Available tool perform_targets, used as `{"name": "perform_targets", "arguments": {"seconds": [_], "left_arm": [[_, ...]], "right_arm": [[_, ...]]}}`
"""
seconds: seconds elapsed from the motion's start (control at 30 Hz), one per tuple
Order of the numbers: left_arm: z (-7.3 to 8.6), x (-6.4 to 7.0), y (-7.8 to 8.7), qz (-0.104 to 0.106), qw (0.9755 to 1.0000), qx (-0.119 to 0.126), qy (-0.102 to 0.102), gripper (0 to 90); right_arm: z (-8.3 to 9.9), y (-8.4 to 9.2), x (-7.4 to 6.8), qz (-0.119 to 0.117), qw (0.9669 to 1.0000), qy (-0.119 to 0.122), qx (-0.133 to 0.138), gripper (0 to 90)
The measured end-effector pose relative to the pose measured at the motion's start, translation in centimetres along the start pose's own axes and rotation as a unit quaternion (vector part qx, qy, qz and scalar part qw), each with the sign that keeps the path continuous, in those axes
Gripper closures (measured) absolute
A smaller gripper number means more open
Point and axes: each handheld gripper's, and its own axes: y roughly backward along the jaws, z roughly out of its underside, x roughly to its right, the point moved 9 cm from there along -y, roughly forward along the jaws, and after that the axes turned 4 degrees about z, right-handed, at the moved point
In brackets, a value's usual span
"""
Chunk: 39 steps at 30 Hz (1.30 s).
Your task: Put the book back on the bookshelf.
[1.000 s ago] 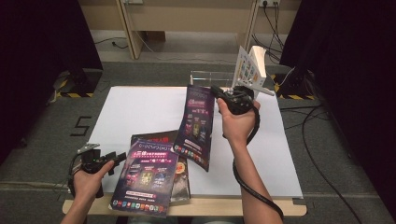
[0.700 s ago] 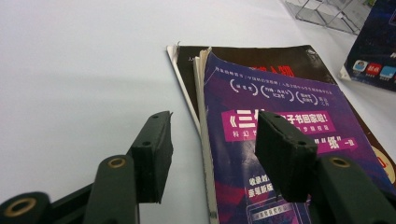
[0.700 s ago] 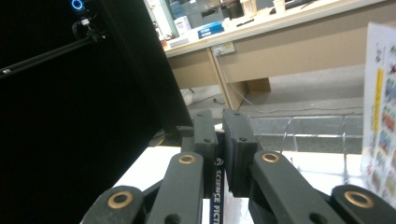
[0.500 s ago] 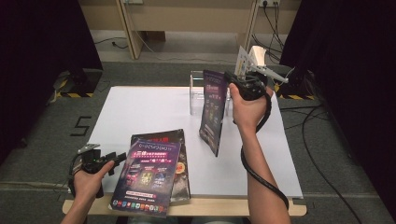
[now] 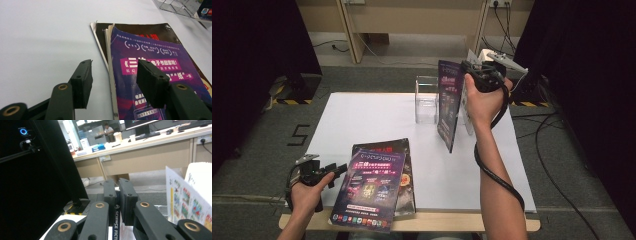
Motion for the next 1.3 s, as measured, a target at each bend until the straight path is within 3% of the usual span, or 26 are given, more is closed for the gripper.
{"name": "perform_targets", "arguments": {"seconds": [0.6, 0.97, 1.13, 1.3], "left_arm": [[0.1, -0.2, -0.1, 0.001, 1.0, -0.001, 0.004, 45.7], [0.0, -0.4, 0.0, -0.001, 1.0, 0.001, 0.004, 45.6], [0.0, -0.6, 0.1, -0.001, 1.0, 0.002, 0.005, 45.6], [0.0, -0.7, 0.1, -0.001, 1.0, 0.002, 0.008, 45.6]], "right_arm": [[-1.8, -4.4, 2.5, 0.038, 0.9992, -0.002, 0.015, 85.2], [-2.2, -6.6, 3.2, 0.058, 0.998, 0.006, 0.025, 85.1], [-1.5, -7.6, 3.4, 0.067, 0.9972, 0.019, 0.028, 85.0], [-0.1, -7.2, 3.6, 0.073, 0.9963, 0.036, 0.028, 84.9]]}}
